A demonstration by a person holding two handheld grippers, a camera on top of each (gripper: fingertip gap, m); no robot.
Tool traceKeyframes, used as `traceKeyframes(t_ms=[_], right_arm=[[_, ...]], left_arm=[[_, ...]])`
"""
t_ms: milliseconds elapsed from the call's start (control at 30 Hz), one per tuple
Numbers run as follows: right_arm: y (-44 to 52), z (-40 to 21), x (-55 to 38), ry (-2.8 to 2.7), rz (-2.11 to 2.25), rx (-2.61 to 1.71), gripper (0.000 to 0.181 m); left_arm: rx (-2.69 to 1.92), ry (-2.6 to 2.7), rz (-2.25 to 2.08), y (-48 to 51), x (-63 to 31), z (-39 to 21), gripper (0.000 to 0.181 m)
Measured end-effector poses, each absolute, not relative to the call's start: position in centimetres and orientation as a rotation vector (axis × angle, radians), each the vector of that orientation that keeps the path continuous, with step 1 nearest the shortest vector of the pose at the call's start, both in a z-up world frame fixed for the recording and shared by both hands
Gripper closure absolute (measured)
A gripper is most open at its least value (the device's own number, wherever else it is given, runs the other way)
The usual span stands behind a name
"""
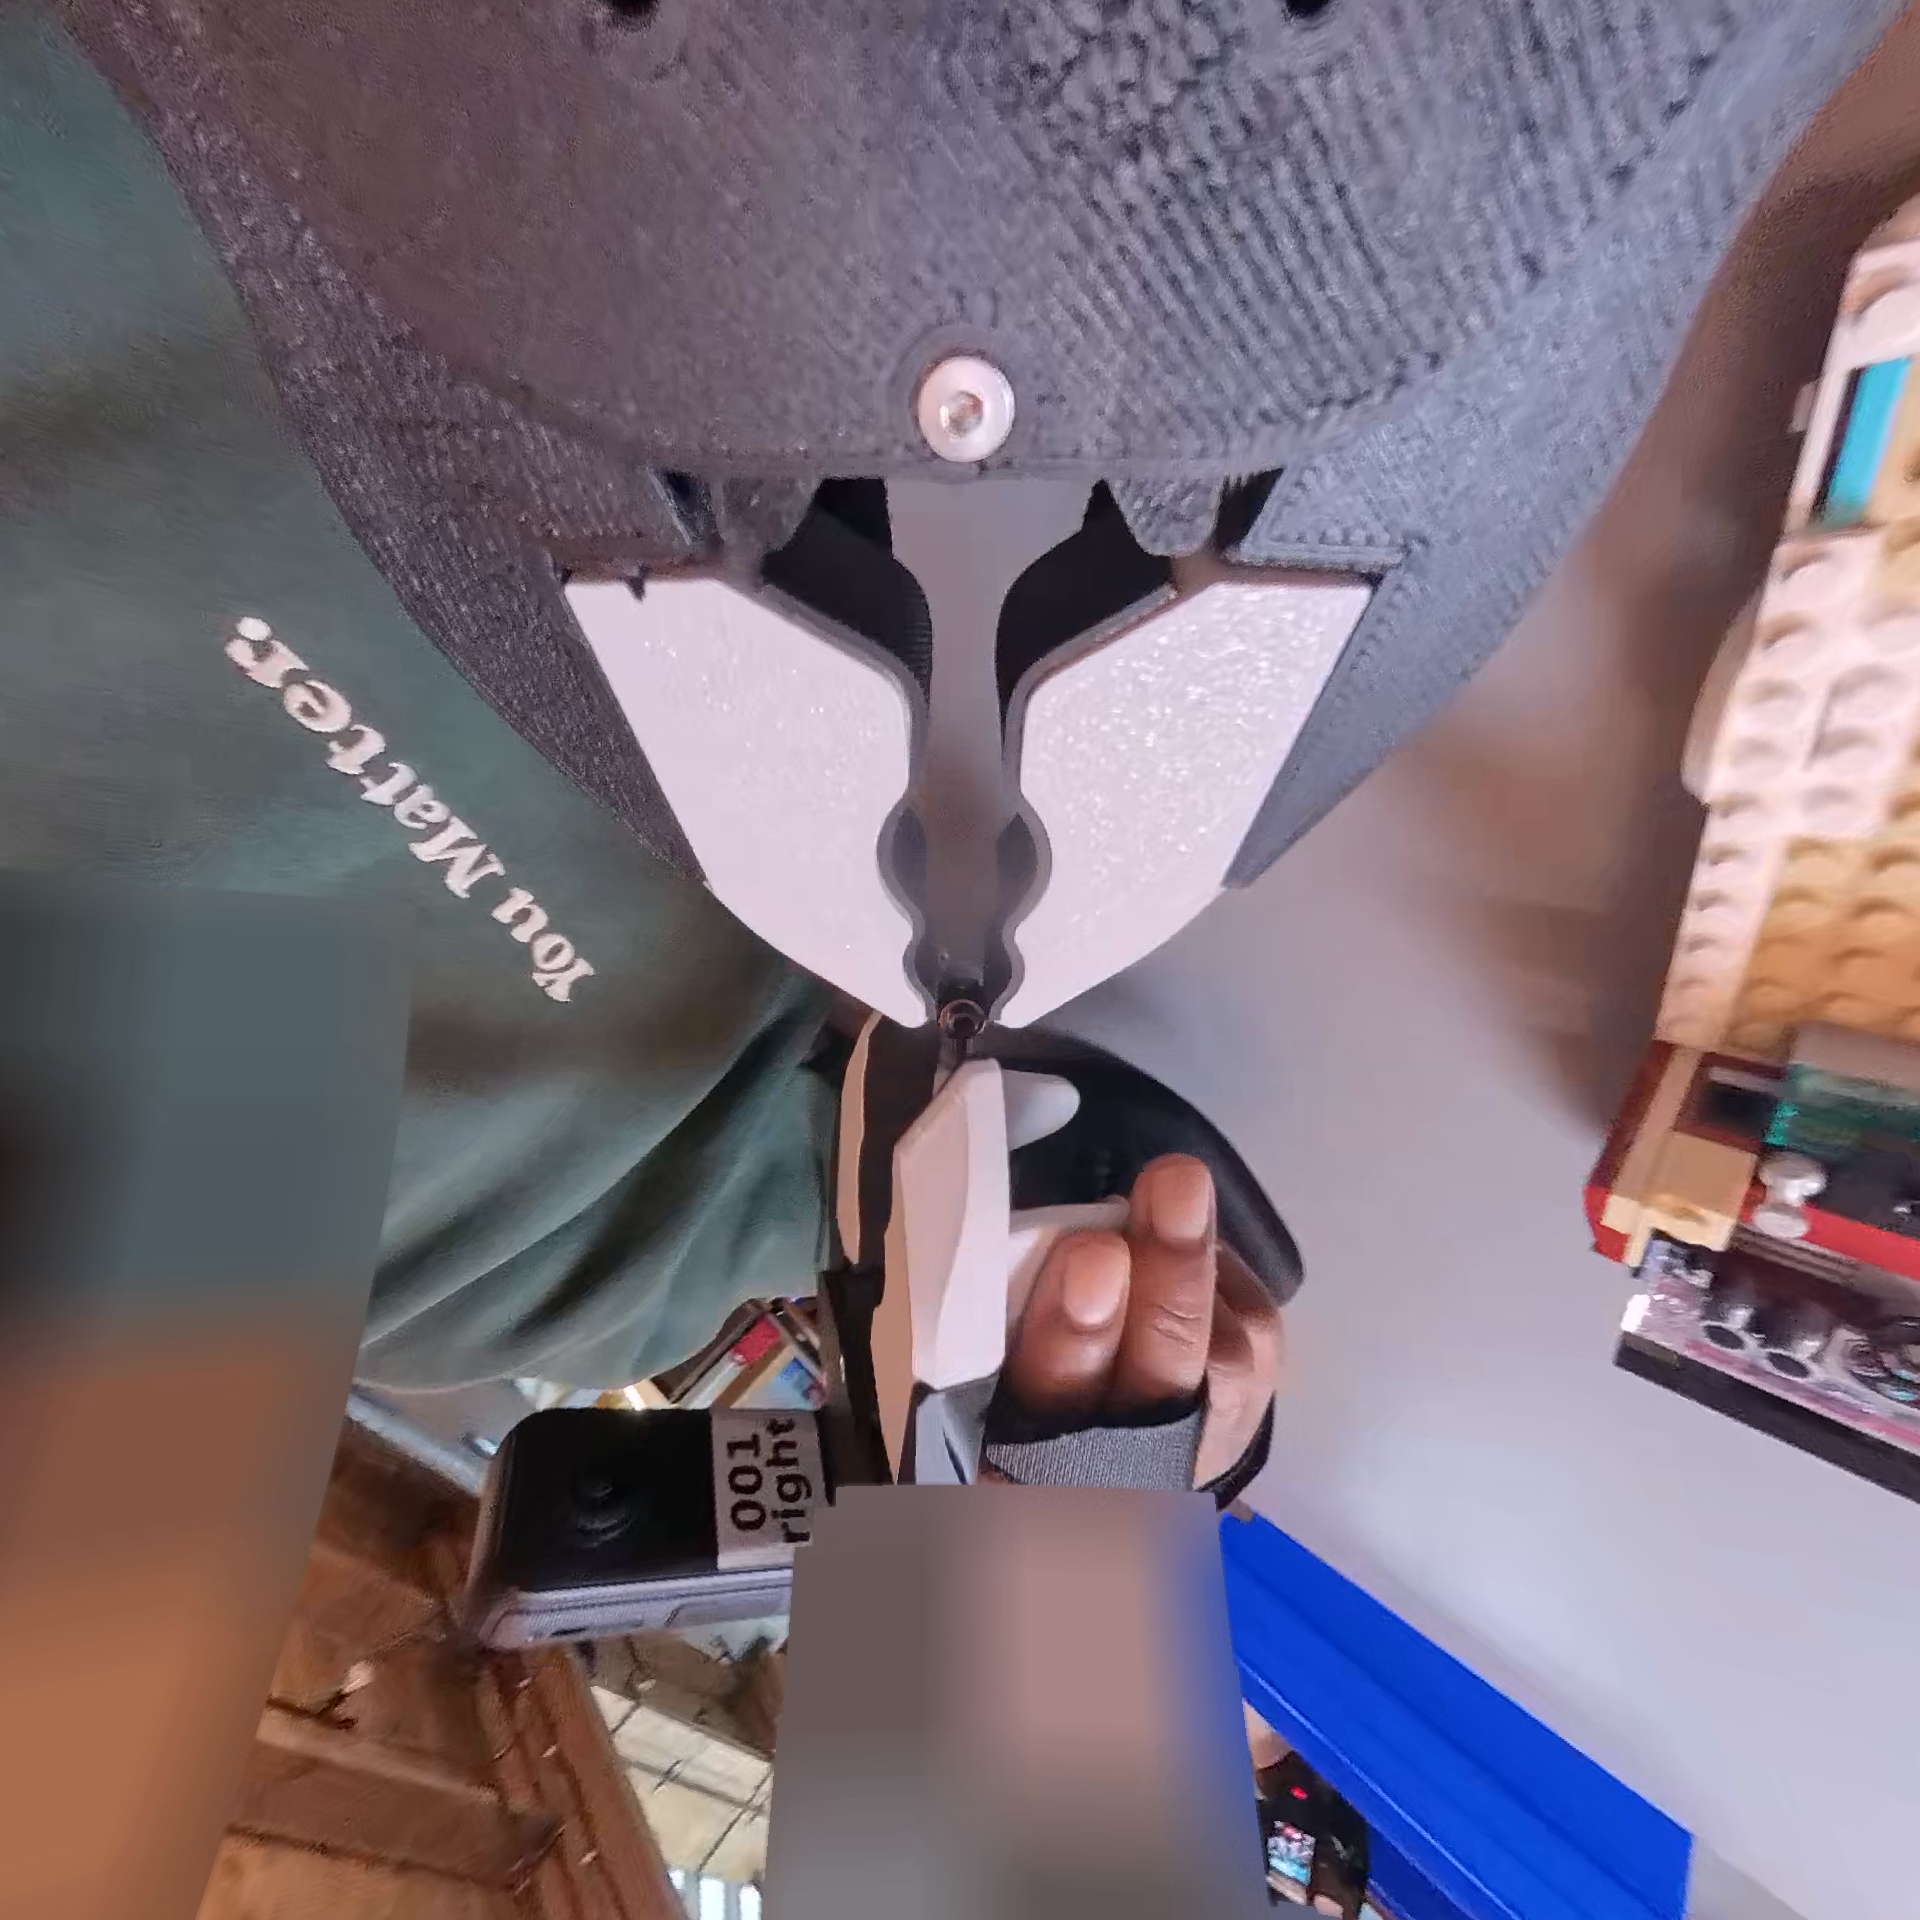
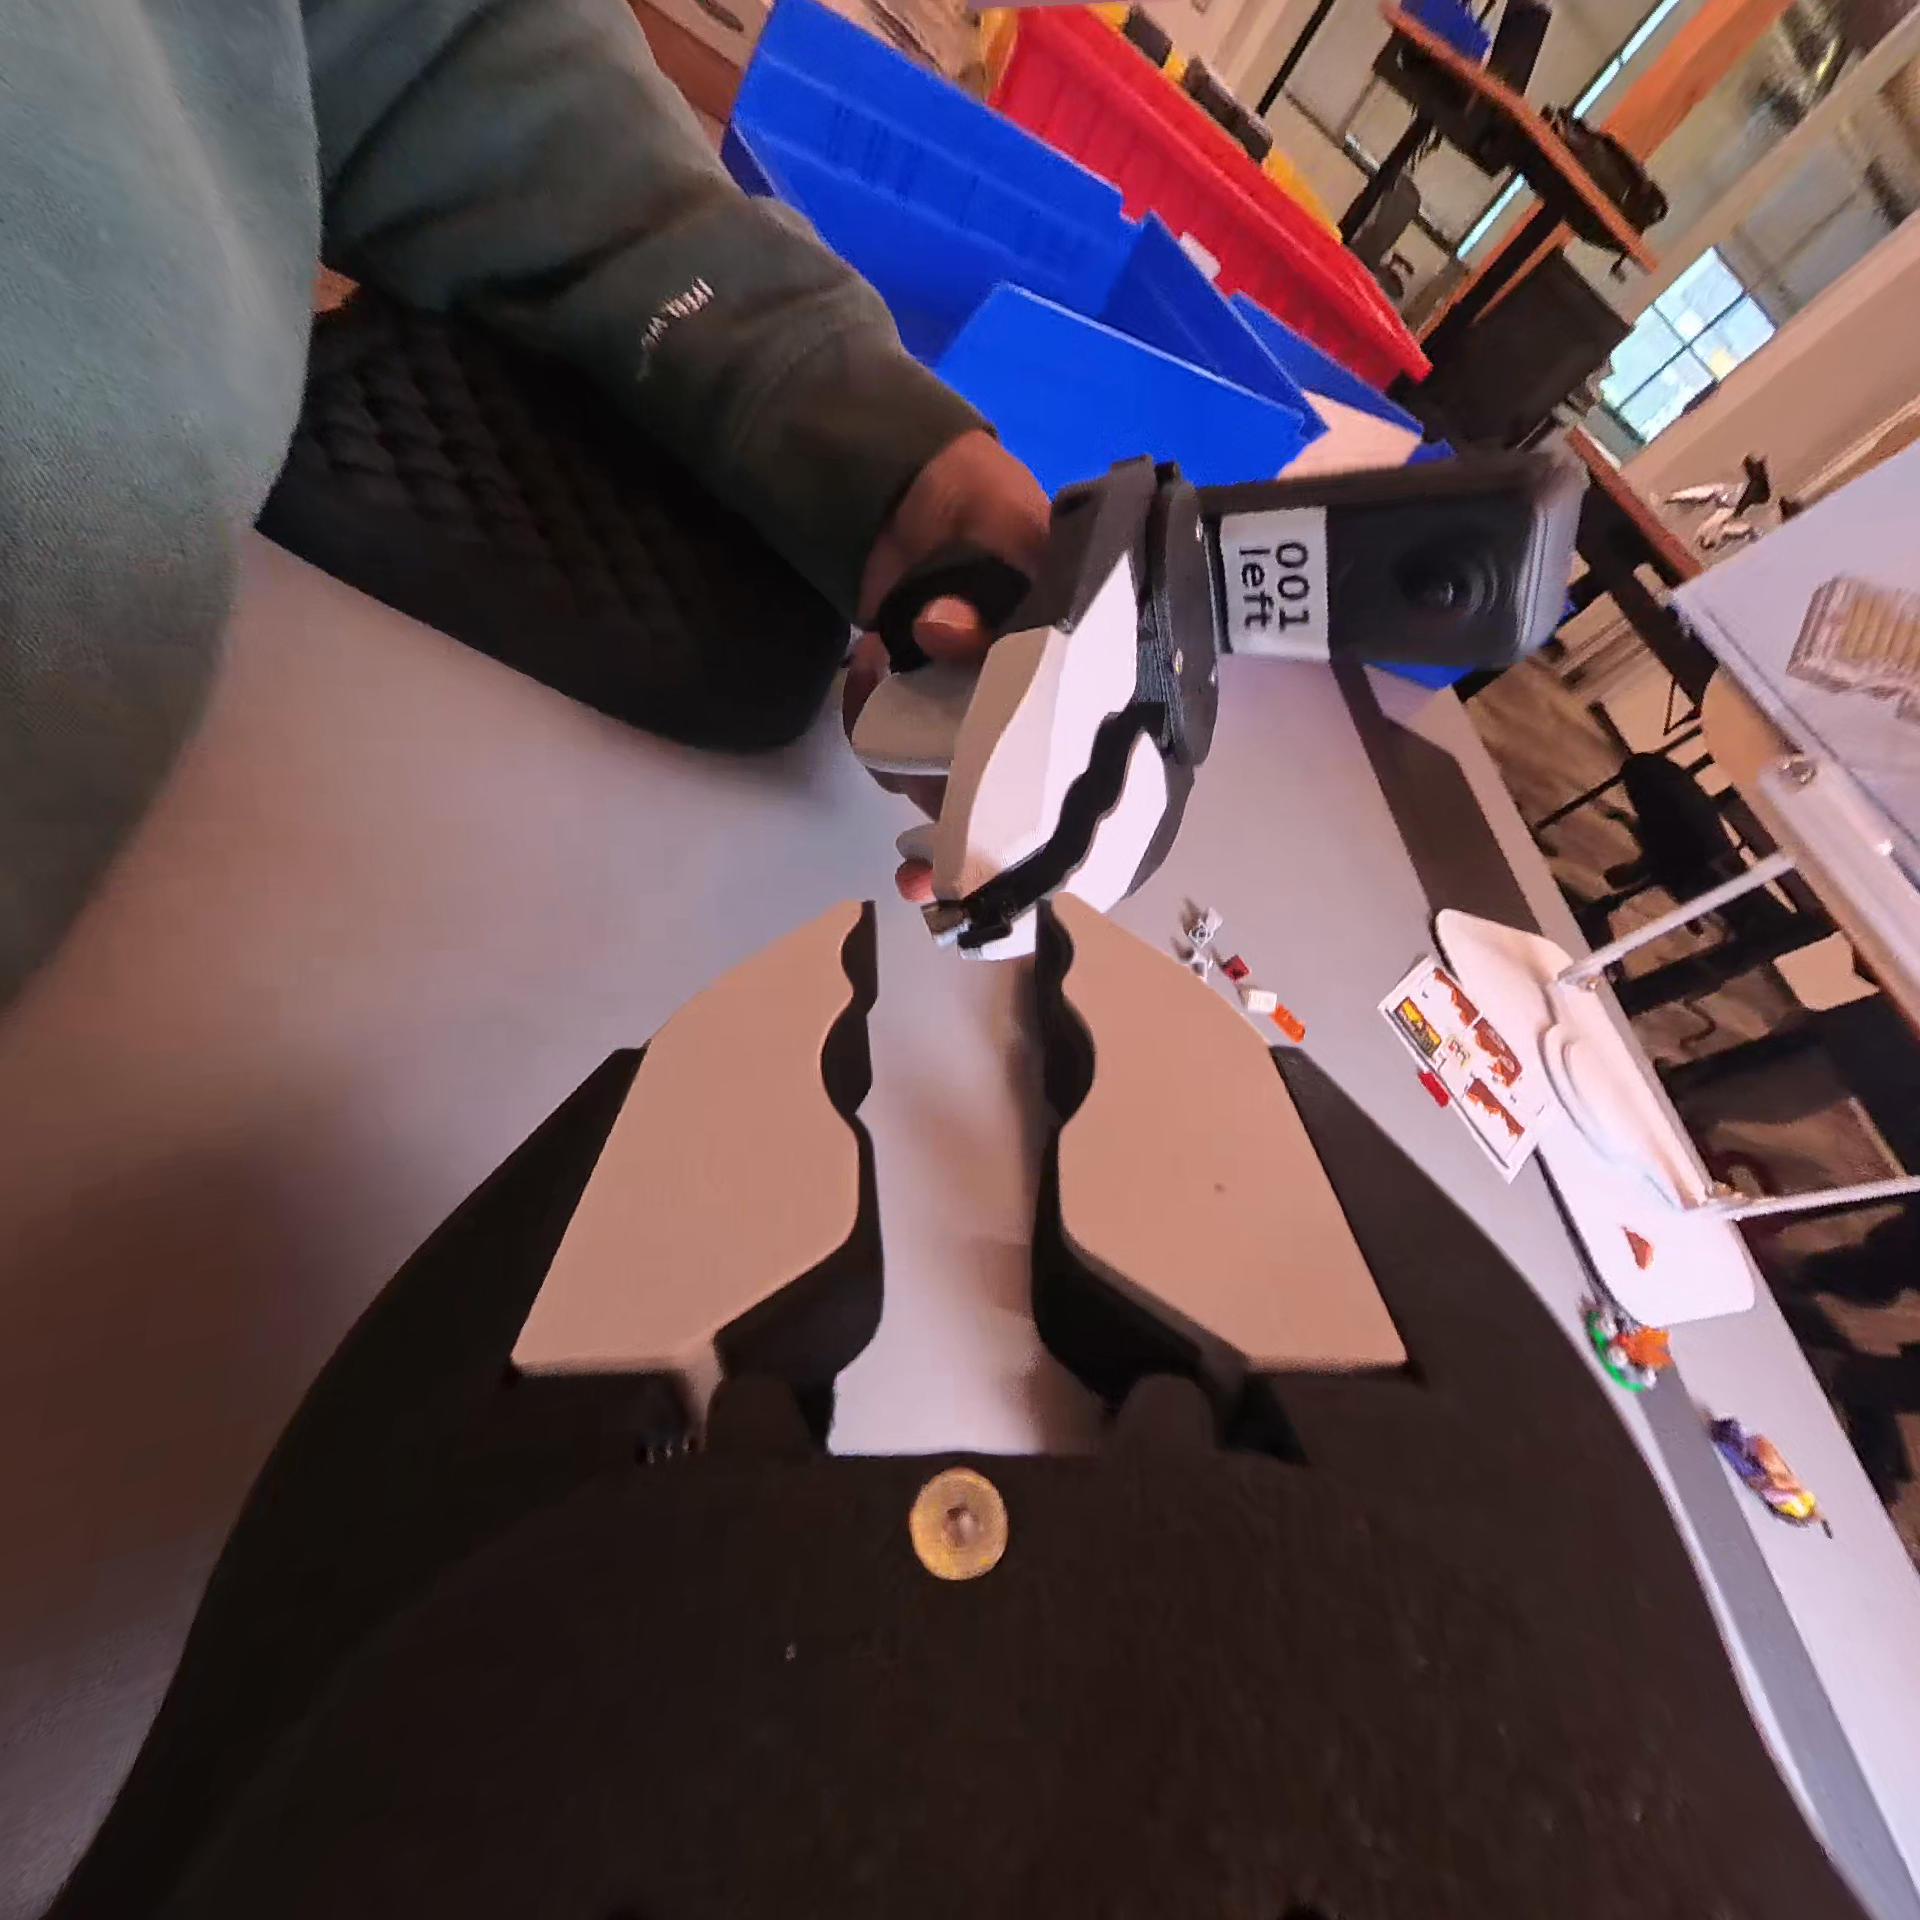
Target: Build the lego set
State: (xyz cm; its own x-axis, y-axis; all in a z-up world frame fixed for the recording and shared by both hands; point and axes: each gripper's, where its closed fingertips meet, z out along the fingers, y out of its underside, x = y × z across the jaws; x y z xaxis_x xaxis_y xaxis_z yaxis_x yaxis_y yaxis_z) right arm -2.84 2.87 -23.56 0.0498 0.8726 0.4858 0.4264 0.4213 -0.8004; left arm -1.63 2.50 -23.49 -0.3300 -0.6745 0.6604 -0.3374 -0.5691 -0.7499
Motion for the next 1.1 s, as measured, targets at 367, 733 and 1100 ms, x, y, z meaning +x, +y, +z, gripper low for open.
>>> traceKeyframes(t_ms=[367,733,1100], right_arm=[[2.2,-23.1,-3.4,-1.562,0.539,-1.164,0.164],[2.5,-21.7,-3.1,-1.435,0.76,-1.273,0.166],[2.8,-21.3,-2.7,-1.4,0.791,-1.272,0.167]], left_arm=[[-1.656,1.244,-2.172,1.5,-1.5,-22.8,0.173],[-1.553,1.18,-2.161,2.1,-1.9,-21.7,0.169],[-1.521,1.115,-2.032,2.7,-1.7,-21.0,0.168]])
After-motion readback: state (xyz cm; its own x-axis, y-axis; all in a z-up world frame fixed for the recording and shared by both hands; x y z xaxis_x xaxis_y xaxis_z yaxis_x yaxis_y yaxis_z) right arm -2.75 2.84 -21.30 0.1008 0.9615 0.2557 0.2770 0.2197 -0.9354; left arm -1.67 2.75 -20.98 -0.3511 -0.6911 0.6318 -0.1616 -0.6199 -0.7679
